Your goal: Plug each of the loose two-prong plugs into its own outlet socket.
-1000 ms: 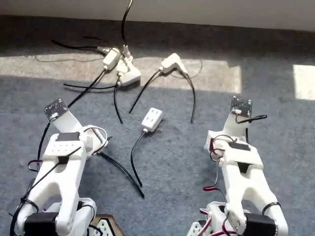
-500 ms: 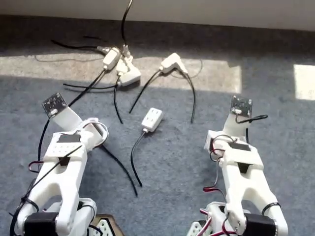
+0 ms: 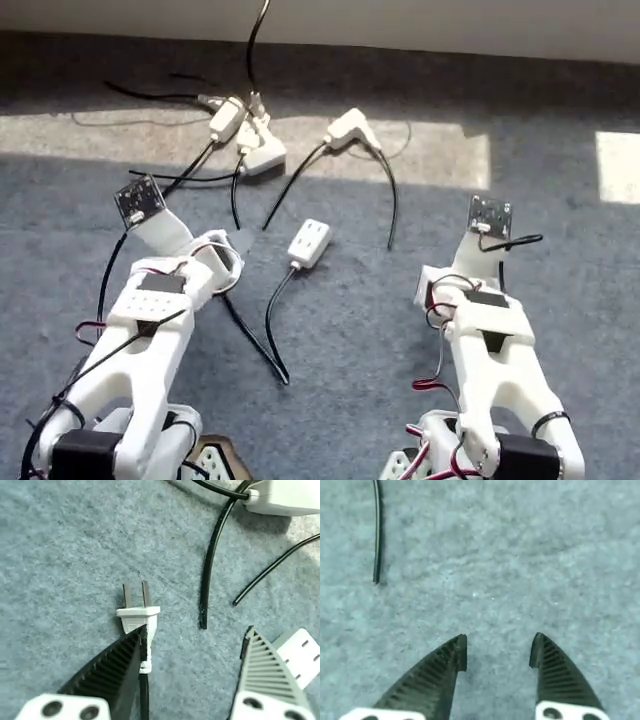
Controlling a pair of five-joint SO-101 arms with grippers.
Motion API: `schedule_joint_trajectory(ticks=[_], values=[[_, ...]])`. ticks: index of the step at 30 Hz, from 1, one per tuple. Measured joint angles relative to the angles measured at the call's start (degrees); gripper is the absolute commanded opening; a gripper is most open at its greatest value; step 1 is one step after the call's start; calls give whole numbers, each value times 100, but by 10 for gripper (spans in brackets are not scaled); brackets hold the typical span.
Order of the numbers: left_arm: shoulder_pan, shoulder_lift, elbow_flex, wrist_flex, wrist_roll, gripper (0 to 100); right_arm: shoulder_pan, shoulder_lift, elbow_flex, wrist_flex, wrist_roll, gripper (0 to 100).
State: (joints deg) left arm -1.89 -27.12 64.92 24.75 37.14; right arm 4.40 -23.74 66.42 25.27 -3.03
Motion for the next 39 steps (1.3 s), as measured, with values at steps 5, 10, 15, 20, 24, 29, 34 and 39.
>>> schedule_joint_trajectory(ticks=[5,10,15,20,24,29,34,39], values=[[-422,0,0,97,0,301,0,0,0,0,0,210],[-563,0,0,149,0,301,0,0,0,0,0,210],[-475,651,-211,202,9,301,0,0,0,0,0,210],[-492,2136,-1811,1451,0,301,0,-9,0,0,0,210],[-492,3262,-3279,2892,0,301,0,-9,0,0,0,210],[-492,4290,-4651,4035,0,301,0,-9,0,0,0,210],[-360,4949,-5530,4967,35,301,0,-9,0,0,0,210],[-88,5222,-5952,5503,44,301,0,-9,0,0,0,210]])
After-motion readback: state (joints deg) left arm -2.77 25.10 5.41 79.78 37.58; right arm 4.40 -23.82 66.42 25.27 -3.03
